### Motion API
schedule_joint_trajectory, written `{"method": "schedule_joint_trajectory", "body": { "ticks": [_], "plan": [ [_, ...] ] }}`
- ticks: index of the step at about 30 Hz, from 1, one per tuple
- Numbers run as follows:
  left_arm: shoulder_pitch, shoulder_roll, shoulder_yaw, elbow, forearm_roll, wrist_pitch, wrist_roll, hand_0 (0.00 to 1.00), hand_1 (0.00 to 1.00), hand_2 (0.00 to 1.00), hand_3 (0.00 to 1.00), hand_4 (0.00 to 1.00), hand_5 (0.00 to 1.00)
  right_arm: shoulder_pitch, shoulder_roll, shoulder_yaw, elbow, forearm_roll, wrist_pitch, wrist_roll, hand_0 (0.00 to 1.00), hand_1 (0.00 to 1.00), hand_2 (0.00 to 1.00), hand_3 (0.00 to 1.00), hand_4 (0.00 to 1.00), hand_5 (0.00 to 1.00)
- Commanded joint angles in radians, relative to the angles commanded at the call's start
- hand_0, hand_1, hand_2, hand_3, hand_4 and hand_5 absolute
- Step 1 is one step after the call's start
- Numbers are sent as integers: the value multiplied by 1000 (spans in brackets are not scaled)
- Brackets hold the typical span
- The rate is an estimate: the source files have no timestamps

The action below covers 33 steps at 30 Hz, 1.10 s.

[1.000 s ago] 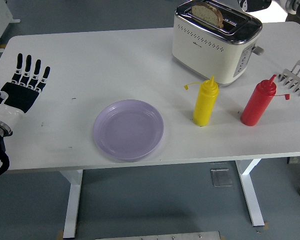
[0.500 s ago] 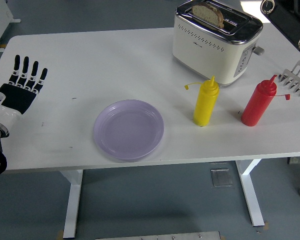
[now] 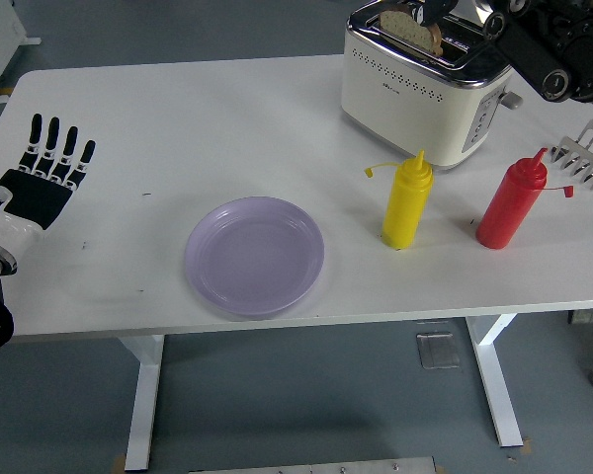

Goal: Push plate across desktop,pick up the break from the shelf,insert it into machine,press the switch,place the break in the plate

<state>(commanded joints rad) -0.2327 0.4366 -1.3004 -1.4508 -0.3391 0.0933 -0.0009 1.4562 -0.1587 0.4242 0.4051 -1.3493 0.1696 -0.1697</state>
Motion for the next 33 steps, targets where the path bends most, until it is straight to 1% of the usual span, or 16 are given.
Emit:
{"method": "schedule_joint_trajectory", "body": {
  "ticks": [5,6,11,12,14,17,18,23,24,26,29,30,33],
  "plan": [
    [-1,1,4,1,1,0,0,799,724,672,685,773,998,3,9,-4,-24,17,-8,1,675,691,729,741,723,202],
    [-1,1,4,2,1,0,0,798,724,672,686,774,998,3,12,-7,-27,23,-9,0,623,688,750,758,747,248],
    [0,1,6,2,2,0,0,798,724,672,686,774,998,4,24,-16,-36,46,-16,-5,623,688,750,758,747,248],
    [0,1,7,2,2,0,0,799,723,672,686,775,998,5,26,-18,-37,50,-17,-5,591,681,747,759,755,272],
    [0,2,8,3,2,0,-1,799,723,672,686,775,998,7,31,-25,-43,62,-23,-5,591,681,747,759,755,272],
    [0,3,10,3,2,0,-1,799,723,672,686,775,998,8,44,-51,-60,90,-43,-3,591,681,747,759,755,272],
    [0,4,11,3,2,0,-1,799,724,672,686,775,998,8,48,-59,-65,97,-49,-2,573,676,739,752,755,291],
    [-1,5,17,3,2,0,-2,799,724,672,686,775,998,5,77,-132,-102,147,-97,2,573,676,739,752,755,291],
    [-1,5,17,3,2,0,-2,798,723,671,686,771,998,3,83,-145,-108,156,-107,2,510,639,694,727,746,316],
    [-2,6,18,3,2,0,-2,798,723,671,686,771,998,0,96,-174,-123,173,-126,2,510,639,694,727,746,316],
    [-2,6,20,4,2,0,-3,798,723,671,686,771,998,-4,111,-212,-145,202,-142,3,510,639,694,727,746,316],
    [-3,6,21,4,2,0,-3,797,723,671,685,769,998,-6,115,-224,-151,212,-146,4,489,626,683,722,740,340],
    [-4,5,23,4,2,0,-3,797,723,671,685,769,998,-9,124,-259,-169,241,-157,6,489,626,683,722,740,340]
  ]
}}
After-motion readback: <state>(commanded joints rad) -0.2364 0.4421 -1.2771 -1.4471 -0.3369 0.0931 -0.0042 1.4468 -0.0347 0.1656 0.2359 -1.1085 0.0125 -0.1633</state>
